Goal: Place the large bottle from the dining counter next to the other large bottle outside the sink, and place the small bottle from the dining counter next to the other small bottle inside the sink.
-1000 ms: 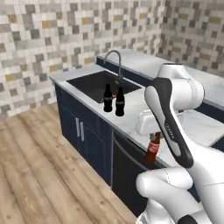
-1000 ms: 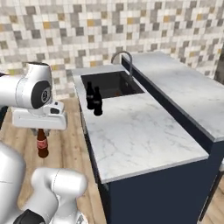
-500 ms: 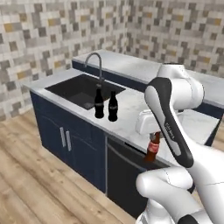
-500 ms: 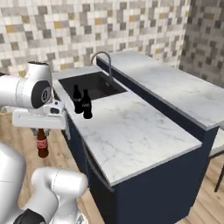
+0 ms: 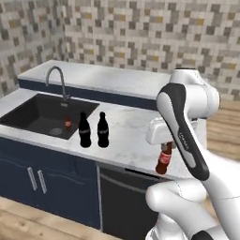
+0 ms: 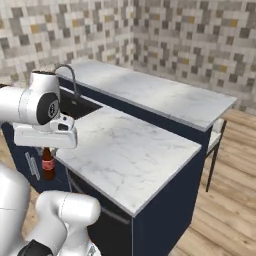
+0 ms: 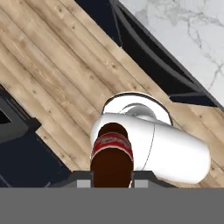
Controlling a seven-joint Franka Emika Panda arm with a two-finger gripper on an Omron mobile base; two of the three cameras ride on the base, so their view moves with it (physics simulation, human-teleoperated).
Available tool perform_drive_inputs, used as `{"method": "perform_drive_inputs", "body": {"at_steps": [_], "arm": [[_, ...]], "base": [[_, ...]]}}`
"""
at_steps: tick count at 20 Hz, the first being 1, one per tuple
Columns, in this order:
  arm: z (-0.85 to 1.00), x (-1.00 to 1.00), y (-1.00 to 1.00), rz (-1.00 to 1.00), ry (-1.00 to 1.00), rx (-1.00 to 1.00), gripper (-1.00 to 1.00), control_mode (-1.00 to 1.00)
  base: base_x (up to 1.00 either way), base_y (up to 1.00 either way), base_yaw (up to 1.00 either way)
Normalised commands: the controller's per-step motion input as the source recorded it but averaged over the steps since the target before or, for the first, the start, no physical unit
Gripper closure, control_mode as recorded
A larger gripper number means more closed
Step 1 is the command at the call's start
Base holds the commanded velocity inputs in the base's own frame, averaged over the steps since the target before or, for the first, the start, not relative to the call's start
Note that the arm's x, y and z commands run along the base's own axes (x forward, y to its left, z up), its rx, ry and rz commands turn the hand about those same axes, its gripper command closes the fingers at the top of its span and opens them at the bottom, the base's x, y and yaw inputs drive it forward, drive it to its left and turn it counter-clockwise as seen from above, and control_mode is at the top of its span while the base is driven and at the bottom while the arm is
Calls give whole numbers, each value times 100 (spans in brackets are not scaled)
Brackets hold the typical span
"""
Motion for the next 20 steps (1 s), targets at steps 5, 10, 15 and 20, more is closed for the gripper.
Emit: {"method": "perform_drive_inputs", "body": {"at_steps": [5, 10, 15, 20], "arm": [[0, 0, 0, 0, 0, 0, 100, 100], [0, 0, 0, 0, 0, 0, 100, 100], [0, 0, 0, 0, 0, 0, 100, 100], [0, 0, 0, 0, 0, 0, 100, 100]], "base": [[-8, 92, -32], [-20, 72, -25], [8, 96, -28], [13, 100, -32]]}}
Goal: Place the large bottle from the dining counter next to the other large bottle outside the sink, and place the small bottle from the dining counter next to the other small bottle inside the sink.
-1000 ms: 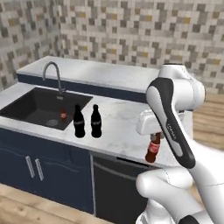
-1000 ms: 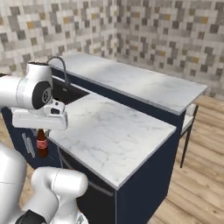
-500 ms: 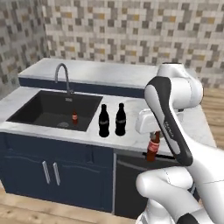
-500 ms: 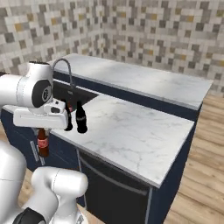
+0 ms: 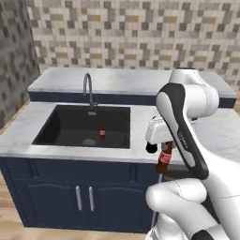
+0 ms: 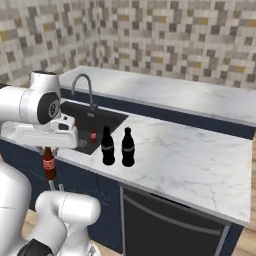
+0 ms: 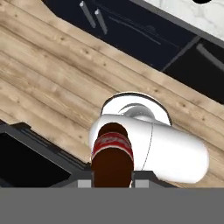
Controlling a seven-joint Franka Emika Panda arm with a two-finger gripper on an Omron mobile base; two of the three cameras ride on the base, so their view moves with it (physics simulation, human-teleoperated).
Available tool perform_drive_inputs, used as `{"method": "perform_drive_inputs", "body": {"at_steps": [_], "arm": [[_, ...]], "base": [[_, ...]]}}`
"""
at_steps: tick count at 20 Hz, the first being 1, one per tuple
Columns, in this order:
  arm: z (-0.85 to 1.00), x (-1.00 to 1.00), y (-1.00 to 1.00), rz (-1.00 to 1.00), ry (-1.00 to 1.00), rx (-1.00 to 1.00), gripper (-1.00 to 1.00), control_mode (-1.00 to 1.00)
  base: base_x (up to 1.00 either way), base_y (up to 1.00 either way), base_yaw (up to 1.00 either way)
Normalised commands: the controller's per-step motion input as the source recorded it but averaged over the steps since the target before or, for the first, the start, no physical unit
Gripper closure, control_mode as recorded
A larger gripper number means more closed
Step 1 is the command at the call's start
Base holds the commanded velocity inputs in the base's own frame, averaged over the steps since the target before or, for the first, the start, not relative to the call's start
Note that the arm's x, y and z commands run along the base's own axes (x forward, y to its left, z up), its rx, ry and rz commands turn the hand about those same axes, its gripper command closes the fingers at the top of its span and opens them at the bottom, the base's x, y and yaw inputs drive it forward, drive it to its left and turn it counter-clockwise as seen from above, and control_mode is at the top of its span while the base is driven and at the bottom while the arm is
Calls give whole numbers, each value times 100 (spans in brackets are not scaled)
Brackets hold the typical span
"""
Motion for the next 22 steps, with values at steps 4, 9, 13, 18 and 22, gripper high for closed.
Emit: {"method": "perform_drive_inputs", "body": {"at_steps": [4, 9, 13, 18, 22], "arm": [[0, 0, 0, 0, 0, 0, 100, 100], [0, 0, 0, 0, 0, 0, 100, 100], [0, 0, 0, 0, 0, 0, 100, 100], [0, 0, 0, 0, 0, 0, 100, 100], [0, 0, 0, 0, 0, 0, 100, 100]], "base": [[3, 100, -33], [51, 98, -33], [86, 62, -24], [15, 11, -2], [0, 44, 0]]}}
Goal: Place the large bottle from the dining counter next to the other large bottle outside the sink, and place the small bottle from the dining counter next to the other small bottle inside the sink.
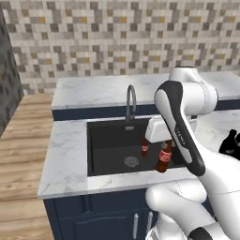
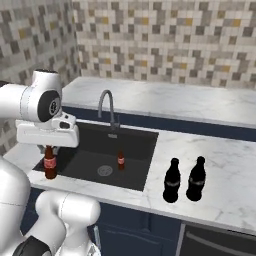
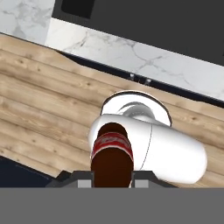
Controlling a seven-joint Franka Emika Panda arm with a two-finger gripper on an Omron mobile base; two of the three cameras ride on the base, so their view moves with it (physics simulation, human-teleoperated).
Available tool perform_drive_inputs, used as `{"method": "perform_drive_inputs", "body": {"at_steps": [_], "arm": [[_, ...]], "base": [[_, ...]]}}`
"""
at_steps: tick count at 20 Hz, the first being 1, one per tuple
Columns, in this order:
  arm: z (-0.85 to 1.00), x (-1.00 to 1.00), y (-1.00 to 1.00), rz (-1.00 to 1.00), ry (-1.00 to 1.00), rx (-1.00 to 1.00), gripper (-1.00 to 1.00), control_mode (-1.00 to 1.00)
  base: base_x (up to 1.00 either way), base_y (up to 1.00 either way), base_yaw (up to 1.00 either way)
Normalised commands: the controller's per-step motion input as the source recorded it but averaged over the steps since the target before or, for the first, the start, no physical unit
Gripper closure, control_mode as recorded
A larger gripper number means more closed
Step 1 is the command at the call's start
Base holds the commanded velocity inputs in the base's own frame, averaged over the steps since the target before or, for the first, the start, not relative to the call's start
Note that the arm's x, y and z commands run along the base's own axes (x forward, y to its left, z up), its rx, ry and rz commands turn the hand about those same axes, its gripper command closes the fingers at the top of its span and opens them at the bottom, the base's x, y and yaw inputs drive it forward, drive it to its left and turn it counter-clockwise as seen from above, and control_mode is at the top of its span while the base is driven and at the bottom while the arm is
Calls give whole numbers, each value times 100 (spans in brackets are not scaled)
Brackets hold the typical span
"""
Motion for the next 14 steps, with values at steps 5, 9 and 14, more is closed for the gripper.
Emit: {"method": "perform_drive_inputs", "body": {"at_steps": [5, 9, 14], "arm": [[0, 0, 0, 0, 0, 0, 100, 100], [0, 0, 0, 0, 0, 0, 100, 100], [0, 0, 0, 0, 0, 0, 100, 100]], "base": [[7, 63, -3], [71, 34, -14], [94, 24, -33]]}}
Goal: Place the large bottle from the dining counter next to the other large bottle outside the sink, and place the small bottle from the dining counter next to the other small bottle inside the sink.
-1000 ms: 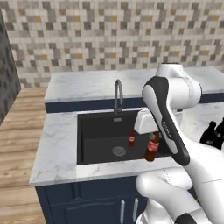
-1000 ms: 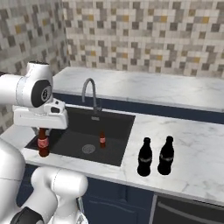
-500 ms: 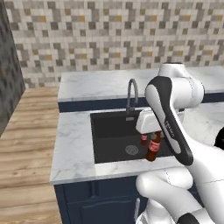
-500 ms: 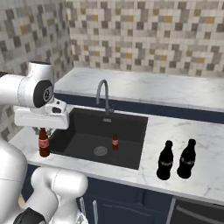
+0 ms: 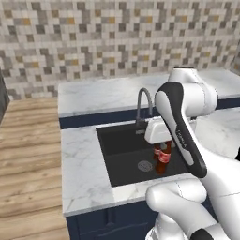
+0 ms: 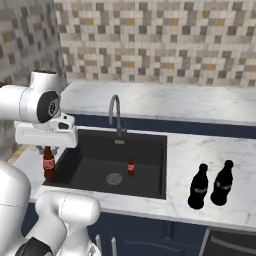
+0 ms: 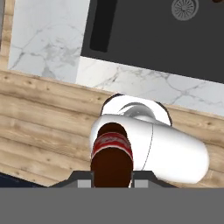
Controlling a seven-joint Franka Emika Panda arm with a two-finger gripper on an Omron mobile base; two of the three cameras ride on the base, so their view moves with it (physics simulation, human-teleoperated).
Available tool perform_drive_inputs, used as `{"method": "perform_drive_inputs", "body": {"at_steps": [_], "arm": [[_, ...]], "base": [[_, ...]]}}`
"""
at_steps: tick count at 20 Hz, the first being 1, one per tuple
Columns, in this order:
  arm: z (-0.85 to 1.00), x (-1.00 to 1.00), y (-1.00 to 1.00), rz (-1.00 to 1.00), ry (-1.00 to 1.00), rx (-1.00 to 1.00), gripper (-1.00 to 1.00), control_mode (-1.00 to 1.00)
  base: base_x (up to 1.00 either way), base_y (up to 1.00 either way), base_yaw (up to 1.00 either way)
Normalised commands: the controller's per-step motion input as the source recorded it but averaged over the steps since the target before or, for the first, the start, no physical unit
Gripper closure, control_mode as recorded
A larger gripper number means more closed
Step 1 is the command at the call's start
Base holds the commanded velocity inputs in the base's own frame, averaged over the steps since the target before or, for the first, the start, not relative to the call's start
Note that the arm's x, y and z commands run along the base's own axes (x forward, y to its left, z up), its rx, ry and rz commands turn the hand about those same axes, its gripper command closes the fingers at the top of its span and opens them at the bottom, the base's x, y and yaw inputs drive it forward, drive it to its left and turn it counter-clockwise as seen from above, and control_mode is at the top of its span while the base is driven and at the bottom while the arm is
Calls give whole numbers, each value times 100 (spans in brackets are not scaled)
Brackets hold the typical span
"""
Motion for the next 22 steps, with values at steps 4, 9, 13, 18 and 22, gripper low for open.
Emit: {"method": "perform_drive_inputs", "body": {"at_steps": [4, 9, 13, 18, 22], "arm": [[0, 0, 0, 0, 0, 0, 100, 100], [0, 0, 0, 0, 0, 0, 100, 100], [0, 0, 0, 0, 0, 0, 100, 100], [0, 0, 0, 0, 0, 0, 100, -100], [0, 0, 5, 0, 0, 0, 100, -100]], "base": [[43, 45, -25], [0, 4, -2], [0, 0, 0], [0, 0, 0], [0, 0, 0]]}}
